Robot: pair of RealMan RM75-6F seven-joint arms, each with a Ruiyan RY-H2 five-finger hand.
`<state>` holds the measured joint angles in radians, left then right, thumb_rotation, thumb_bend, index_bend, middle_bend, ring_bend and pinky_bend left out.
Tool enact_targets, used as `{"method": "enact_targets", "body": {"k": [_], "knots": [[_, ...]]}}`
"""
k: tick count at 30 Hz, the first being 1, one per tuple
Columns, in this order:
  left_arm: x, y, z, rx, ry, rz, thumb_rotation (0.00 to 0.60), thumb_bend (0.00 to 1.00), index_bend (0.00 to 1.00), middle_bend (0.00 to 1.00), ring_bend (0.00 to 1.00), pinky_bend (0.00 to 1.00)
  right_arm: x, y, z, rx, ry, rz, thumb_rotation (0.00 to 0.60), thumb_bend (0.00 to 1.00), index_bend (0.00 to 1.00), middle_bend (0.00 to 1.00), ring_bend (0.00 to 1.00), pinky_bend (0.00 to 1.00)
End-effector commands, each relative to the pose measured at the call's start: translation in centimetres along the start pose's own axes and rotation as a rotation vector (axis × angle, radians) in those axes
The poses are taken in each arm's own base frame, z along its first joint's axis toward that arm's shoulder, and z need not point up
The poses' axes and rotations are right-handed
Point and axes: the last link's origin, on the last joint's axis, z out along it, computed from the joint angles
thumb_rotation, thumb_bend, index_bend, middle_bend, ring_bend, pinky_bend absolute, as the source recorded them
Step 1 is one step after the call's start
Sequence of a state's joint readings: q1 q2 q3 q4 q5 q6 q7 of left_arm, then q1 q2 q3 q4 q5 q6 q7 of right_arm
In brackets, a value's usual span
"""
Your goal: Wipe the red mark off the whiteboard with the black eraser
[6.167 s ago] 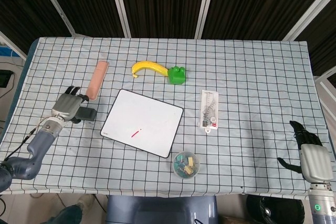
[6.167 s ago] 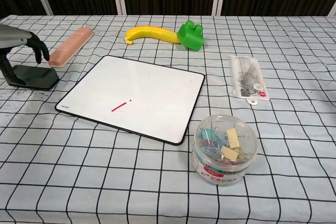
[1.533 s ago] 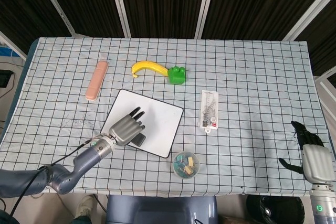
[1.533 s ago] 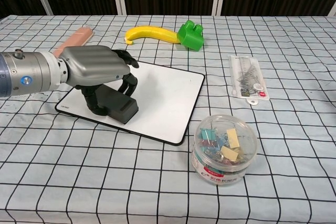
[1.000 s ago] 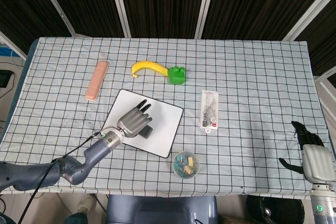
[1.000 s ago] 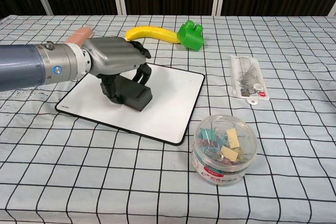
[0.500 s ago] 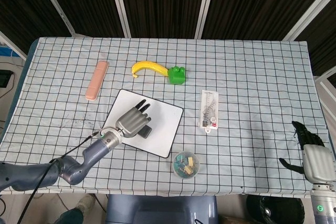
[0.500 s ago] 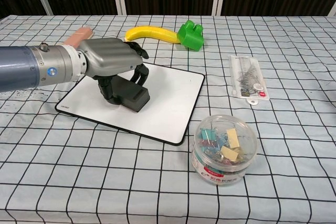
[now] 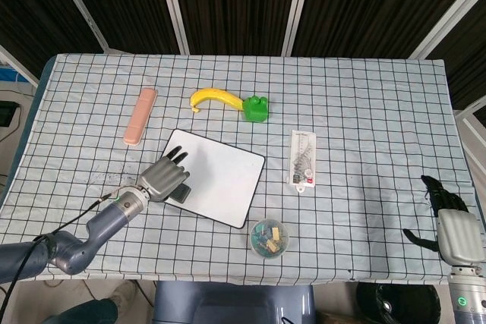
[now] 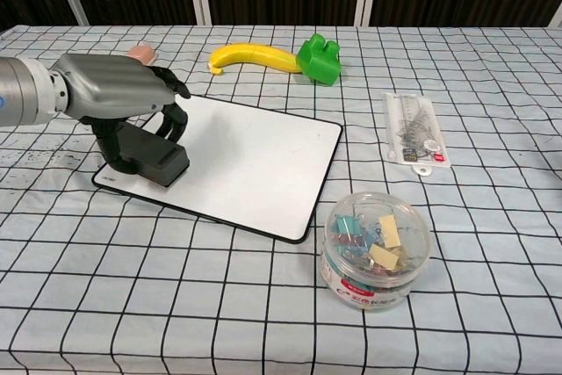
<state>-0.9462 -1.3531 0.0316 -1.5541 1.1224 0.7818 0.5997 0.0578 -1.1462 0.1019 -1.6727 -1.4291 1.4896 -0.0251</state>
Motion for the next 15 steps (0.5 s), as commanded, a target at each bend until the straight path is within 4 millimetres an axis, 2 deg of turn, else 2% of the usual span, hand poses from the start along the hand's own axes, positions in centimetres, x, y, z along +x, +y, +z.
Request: {"method": "enact_targets", "body": {"k": [1, 9, 15], "knots": [[0.8, -1.0, -0.7, 0.03, 0.056, -0.009, 0.6, 0.21, 0.44, 0.49, 0.06, 0.01, 0.0, 0.0, 0.0, 0.0, 0.001, 0.0, 0.6, 0.06, 0.1, 0.12, 0.22, 0.22], [0.2, -5.2, -3.4, 0.171, 0.066, -0.064, 0.6, 0.21, 0.42, 0.48, 0.06, 0.01, 0.0, 0.1, 0.0, -0.002, -0.002, 0.003, 0.6, 0.06, 0.1, 0.12, 0.22, 0.22], [-2.6, -8.2, -4.8, 0.23, 0.004, -0.059, 0.6, 0.21, 0.42, 0.48, 0.06, 0.01, 0.0, 0.0, 0.0, -0.002, -0.002, 0.002, 0.6, 0.06, 0.1, 0.13, 0.22, 0.22]]}}
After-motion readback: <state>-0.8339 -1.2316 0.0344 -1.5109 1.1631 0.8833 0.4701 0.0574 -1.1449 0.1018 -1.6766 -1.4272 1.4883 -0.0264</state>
